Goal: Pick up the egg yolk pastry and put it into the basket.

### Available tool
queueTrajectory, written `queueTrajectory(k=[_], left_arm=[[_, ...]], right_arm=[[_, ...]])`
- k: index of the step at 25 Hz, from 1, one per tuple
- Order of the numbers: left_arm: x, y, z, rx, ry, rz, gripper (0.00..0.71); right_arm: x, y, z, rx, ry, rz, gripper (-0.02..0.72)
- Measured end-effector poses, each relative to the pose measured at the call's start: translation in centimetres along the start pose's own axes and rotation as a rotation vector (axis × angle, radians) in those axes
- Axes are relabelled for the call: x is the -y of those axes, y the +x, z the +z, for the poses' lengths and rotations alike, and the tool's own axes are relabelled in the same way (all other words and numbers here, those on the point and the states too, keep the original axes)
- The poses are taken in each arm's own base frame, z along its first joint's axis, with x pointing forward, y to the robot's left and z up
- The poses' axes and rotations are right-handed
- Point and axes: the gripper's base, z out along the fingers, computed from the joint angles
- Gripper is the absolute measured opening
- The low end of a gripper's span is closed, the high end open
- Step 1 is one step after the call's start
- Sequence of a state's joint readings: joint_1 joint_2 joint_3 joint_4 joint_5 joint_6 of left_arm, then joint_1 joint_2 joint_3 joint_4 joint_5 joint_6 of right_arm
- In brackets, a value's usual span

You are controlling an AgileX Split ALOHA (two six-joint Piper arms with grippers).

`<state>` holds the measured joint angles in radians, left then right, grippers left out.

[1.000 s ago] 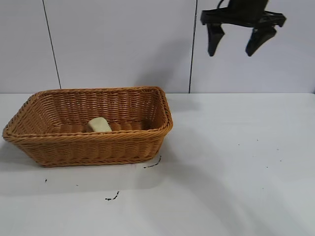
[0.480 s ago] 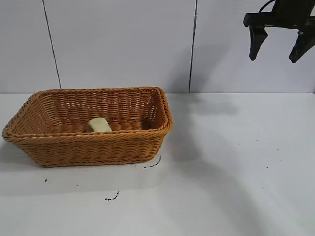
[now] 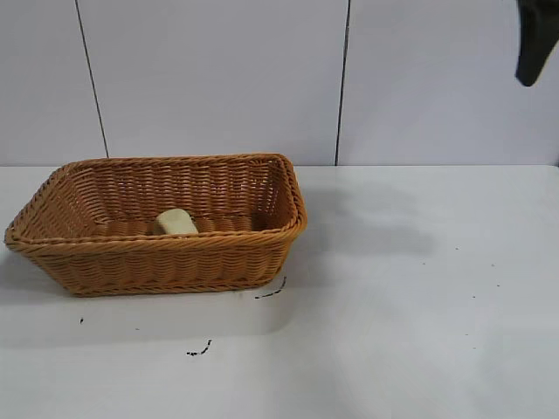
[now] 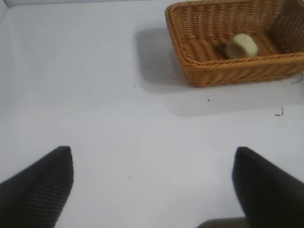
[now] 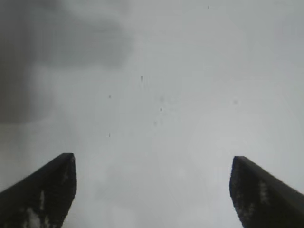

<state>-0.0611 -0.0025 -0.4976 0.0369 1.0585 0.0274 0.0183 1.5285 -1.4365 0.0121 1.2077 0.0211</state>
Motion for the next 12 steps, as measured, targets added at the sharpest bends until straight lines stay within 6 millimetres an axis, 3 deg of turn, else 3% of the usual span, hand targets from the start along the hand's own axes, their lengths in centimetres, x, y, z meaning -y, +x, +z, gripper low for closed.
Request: queueTrajectory(k=[2,5,9,12], left_arm=[[0.0,0.0,0.0,0.000,0.000,0.000,0.693],[0.0,0.0,0.0,0.000,0.000,0.000,0.693],[0.0,0.0,0.0,0.000,0.000,0.000,0.693],[0.0,0.0,0.0,0.000,0.000,0.000,0.693]], right_arm=[[0.1,3.2,-2.4,0.035,-0.001,-0.001,0.632],[0.1,8.4,-4.2,0.060,-0.004,-0.001,0.632],[0.2,15.2,-5.7,0.151,-0.012,-0.002,0.632],[0.4,19.7,-5.8,0.274,-0.013,-0.007,0.632]])
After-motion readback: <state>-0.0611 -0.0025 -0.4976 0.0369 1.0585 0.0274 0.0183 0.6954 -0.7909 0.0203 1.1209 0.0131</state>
